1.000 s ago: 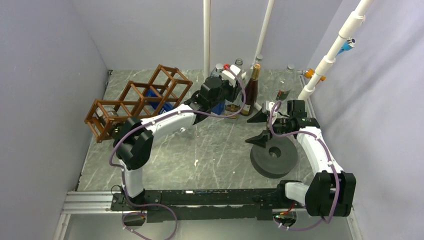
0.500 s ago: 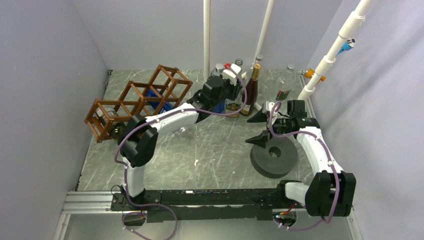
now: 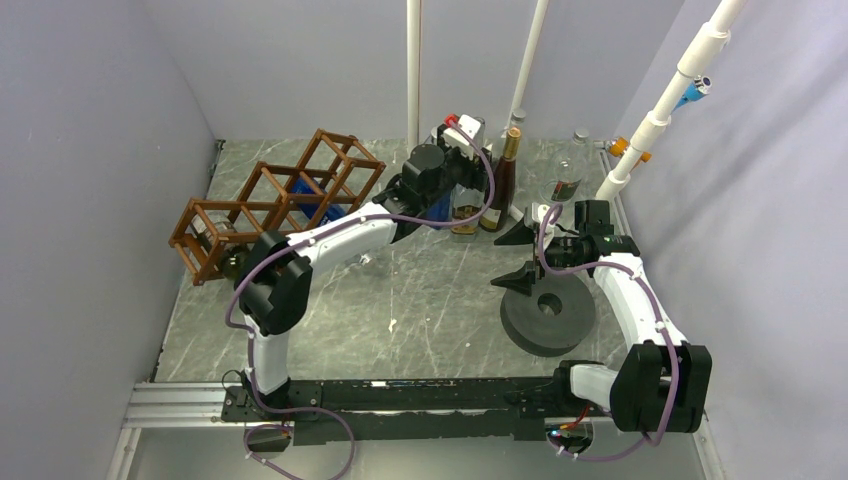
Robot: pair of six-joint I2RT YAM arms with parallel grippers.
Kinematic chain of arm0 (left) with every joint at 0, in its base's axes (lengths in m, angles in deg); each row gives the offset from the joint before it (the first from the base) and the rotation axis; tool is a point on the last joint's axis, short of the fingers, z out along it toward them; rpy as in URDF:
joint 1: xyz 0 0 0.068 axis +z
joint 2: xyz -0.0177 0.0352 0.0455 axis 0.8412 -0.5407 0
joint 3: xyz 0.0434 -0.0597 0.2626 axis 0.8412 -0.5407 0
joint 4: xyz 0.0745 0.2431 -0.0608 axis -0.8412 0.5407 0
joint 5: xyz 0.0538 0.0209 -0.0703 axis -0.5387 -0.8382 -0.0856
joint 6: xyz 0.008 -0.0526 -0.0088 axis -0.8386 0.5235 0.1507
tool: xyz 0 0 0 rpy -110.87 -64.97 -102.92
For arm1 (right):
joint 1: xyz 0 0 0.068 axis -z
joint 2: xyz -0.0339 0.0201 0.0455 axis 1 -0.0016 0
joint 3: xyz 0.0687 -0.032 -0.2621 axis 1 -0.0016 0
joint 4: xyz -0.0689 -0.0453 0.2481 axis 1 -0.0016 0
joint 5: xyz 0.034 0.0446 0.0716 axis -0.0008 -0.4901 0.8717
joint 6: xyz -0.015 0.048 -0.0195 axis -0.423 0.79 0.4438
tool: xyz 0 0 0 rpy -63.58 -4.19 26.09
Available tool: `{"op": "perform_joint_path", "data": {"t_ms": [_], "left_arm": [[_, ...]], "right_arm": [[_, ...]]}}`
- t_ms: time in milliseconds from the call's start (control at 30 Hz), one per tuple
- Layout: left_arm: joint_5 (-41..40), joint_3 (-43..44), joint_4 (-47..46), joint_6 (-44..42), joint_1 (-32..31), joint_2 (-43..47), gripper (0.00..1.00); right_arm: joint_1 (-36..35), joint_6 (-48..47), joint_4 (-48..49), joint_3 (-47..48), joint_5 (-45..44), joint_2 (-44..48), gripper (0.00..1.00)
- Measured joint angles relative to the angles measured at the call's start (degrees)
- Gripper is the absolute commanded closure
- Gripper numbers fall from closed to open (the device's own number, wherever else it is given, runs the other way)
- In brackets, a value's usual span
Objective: Take the wine bottle off the wine rack
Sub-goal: Place the wine bottle at the center of the board.
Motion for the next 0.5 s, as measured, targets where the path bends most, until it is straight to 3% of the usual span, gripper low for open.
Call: {"op": "perform_joint_path", "data": {"t_ms": [367, 500], "left_arm": [[0.0, 0.1, 1.8, 1.2, 0.0, 2.8, 0.10], [0.0, 0.1, 2.6, 1.8, 0.0, 5.0, 0.01]], "right_arm": [[0.0, 0.0, 0.0, 0.0, 0.0, -0.1, 0.00], [0.0, 0.0, 0.0, 0.0, 0.0, -0.1, 0.00]]}}
